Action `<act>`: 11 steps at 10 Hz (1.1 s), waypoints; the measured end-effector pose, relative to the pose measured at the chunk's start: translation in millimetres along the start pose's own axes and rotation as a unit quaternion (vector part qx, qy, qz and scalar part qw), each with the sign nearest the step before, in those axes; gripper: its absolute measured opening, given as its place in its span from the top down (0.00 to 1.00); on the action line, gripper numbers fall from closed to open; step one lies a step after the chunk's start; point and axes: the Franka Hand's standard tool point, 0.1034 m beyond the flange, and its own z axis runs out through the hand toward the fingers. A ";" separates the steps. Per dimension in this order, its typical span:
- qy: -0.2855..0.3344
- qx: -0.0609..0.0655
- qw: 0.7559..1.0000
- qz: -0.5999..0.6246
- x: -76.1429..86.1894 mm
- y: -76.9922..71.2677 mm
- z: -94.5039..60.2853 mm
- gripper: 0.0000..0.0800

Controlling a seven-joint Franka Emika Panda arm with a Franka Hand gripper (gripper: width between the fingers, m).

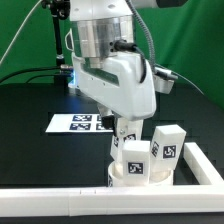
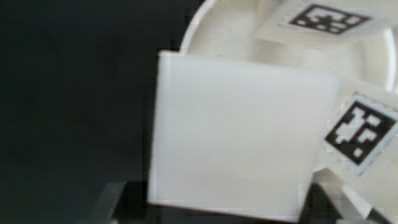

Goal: Assemble stool

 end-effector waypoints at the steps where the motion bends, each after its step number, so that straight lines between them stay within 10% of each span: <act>1: -0.010 0.005 0.998 0.069 2.3 -0.4 0.7 0.59; 8: -0.014 0.003 0.934 0.357 -6.7 -4.0 1.8 0.59; 11: -0.021 -0.016 0.870 0.493 -4.4 -10.0 0.7 0.59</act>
Offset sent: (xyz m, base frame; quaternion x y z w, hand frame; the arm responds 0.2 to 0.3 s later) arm 0.0067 0.0148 -0.0107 0.0135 0.0055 0.2566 0.9664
